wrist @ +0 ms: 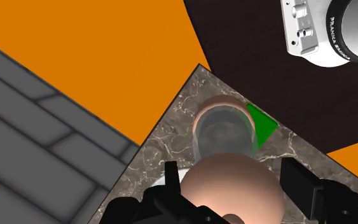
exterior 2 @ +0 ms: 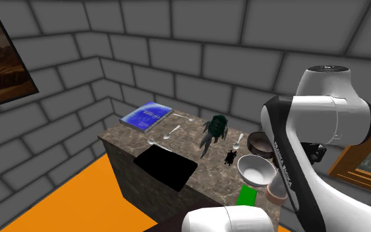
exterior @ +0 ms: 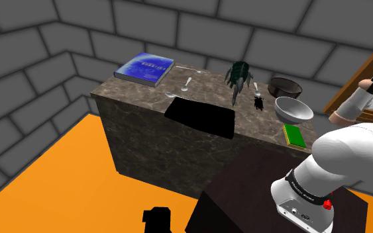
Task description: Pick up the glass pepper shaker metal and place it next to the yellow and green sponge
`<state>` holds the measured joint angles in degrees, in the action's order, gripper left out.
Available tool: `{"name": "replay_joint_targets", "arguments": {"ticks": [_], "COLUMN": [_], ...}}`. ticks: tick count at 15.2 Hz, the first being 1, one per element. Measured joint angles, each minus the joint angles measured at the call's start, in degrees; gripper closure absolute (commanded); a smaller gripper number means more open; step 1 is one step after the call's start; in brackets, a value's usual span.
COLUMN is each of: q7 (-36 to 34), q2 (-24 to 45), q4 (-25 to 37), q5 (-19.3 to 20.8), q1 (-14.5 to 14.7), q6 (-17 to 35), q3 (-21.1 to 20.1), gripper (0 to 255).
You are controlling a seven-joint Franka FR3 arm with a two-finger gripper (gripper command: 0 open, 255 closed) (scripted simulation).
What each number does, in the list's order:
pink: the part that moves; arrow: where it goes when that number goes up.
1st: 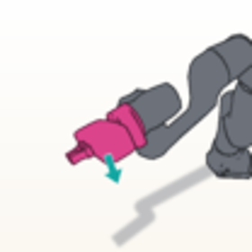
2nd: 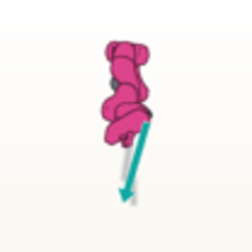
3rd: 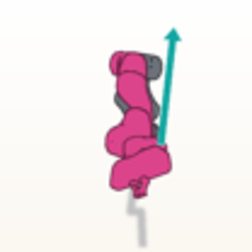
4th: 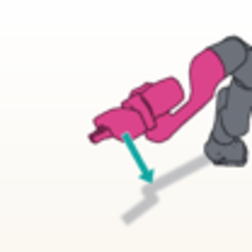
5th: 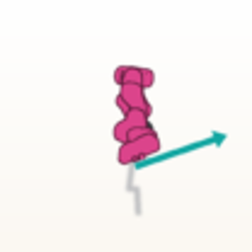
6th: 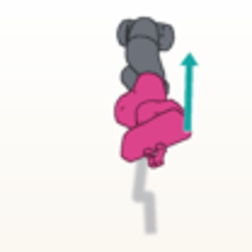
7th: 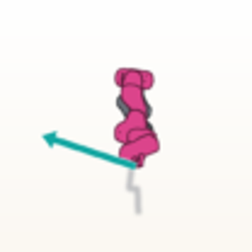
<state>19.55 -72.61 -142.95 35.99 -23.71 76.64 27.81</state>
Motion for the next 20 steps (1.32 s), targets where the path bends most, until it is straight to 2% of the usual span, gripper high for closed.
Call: {"name": "replay_joint_targets", "arguments": {"ticks": [20], "q7": [-1.8], "q2": [-7.1], "q4": [-16.3], "q5": [8.4], "q1": [-4.3], "q6": [9.0], "q3": [8.7], "gripper": [255]}}
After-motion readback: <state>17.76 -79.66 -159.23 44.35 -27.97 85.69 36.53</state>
